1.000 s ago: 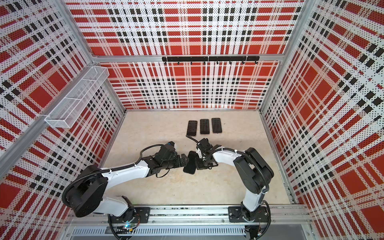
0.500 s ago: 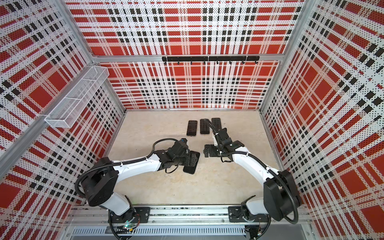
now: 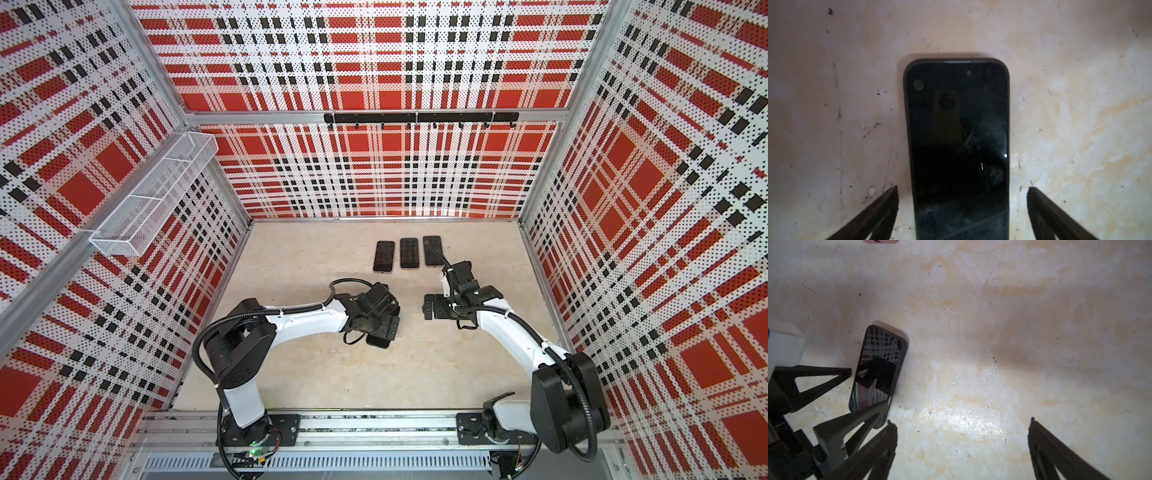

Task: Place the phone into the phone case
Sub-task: 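Grasp the cased black phone with the left gripper, then carry the cased phone with the left gripper beside the pink-cased phones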

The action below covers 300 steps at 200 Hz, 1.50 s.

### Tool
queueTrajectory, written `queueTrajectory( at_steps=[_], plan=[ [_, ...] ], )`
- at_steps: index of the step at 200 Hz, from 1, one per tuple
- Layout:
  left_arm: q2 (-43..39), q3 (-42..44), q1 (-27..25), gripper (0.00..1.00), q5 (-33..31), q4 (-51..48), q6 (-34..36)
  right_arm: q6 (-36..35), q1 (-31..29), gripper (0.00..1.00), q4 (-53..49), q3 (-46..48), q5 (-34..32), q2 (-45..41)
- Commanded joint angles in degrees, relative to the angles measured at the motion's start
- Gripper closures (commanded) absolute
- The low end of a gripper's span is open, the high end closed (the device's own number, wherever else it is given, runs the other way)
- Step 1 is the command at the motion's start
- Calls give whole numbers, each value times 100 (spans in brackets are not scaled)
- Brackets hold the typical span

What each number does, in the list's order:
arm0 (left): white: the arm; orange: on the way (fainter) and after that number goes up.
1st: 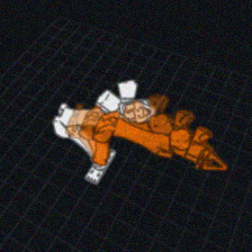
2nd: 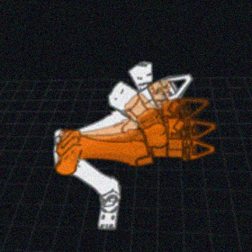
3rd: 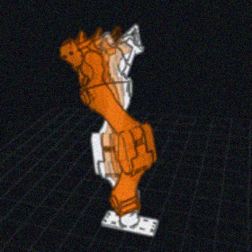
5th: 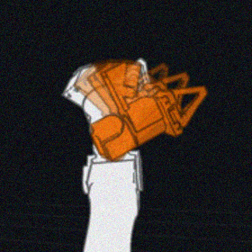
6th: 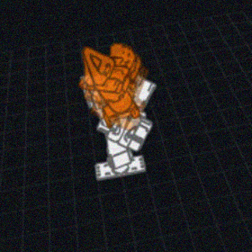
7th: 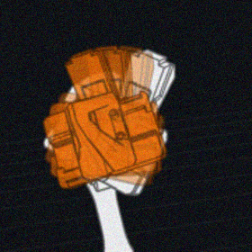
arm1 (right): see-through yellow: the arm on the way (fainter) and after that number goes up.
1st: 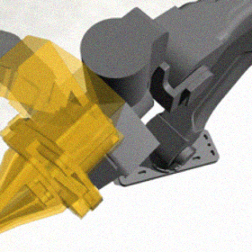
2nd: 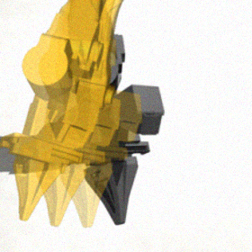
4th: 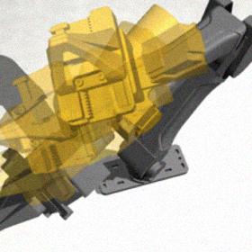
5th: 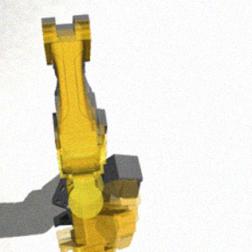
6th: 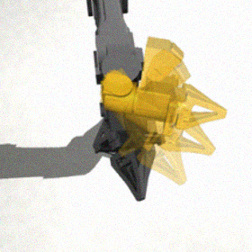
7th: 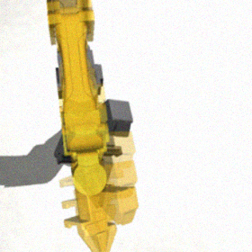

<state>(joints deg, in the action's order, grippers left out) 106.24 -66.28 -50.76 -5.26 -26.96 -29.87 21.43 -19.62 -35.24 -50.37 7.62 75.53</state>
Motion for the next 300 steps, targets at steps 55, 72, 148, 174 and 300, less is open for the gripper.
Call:
queueTrajectory(
  at_steps=[55,72,148,174,300],
  plan=[
    [549,-556,-143,2,-191,-647,-2,-207,81,0,204,88,135,-107],
    [558,-572,-144,0,-169,-702,-13,-226,99,0,218,110,135,-93],
    [576,-649,-158,27,-295,-925,-45,-279,128,0,308,80,101,-7],
    [408,-728,72,32,-346,-947,47,-322,142,0,318,59,50,-71],
    [1938,-3325,2809,36,-160,-661,1697,-306,168,0,413,547,83,-467]
  ],
)
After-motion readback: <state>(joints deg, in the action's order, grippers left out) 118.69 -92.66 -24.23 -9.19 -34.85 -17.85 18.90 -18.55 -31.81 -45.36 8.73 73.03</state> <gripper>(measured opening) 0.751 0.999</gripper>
